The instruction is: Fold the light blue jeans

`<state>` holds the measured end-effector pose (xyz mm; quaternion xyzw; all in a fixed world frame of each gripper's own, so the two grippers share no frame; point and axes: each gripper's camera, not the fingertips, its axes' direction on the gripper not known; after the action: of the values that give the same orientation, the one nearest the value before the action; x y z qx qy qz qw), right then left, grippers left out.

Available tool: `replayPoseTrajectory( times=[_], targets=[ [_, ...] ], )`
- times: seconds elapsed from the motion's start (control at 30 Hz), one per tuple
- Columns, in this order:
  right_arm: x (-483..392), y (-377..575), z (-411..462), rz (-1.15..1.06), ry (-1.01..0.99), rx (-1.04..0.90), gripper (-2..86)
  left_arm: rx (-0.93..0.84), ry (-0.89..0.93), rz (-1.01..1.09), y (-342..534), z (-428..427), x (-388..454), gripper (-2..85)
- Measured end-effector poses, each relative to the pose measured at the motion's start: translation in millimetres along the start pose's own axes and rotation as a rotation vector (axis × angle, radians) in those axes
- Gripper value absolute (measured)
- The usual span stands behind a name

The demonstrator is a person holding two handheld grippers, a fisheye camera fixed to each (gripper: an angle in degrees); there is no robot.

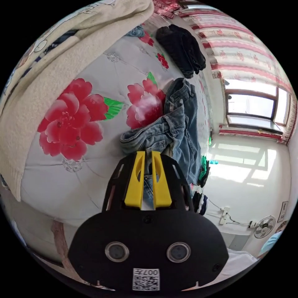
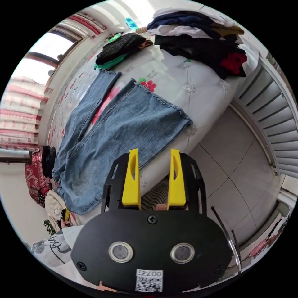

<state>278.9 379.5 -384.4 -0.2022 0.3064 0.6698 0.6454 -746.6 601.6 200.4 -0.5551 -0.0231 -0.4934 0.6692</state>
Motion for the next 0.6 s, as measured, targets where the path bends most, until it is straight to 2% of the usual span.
replayPoseTrajectory(
  times=[0.07, 0.23, 0.37, 0.4, 0.47, 0.53, 0.6],
  targets=[
    [16.5, -13.0, 15.8, 0.032, 0.023, -0.039, 9.3, 0.029, 0.048, 0.043, 3.6, -15.1, 11.8, 0.3],
    [31.1, -26.7, 17.5, 0.064, 0.065, -0.041, 5.1, 0.052, -0.031, 0.282, 14.7, -53.4, 66.9, -0.6],
    [28.8, -34.8, 9.1, -0.053, 0.079, -0.034, 1.6, 0.008, -0.083, 0.241, 19.3, -43.0, 55.8, -0.7],
    [28.3, -37.1, 5.6, -0.067, 0.062, -0.026, 1.2, -0.001, -0.125, 0.191, 21.3, -35.9, 42.9, -0.7],
    [23.5, -53.1, -17.0, -0.126, -0.087, 0.026, 0.4, -0.010, -0.100, 0.125, 20.0, -29.3, 31.4, -0.7],
    [13.5, -73.8, -42.8, -0.175, -0.200, 0.073, 0.1, 0.029, 0.008, 0.172, 5.7, -29.6, 56.6, -0.8],
    [-7.8, -97.9, -72.8, -0.253, -0.271, 0.105, 0.0, 0.041, 0.020, 0.274, -13.5, -31.6, 103.6, -0.8]
  ],
)
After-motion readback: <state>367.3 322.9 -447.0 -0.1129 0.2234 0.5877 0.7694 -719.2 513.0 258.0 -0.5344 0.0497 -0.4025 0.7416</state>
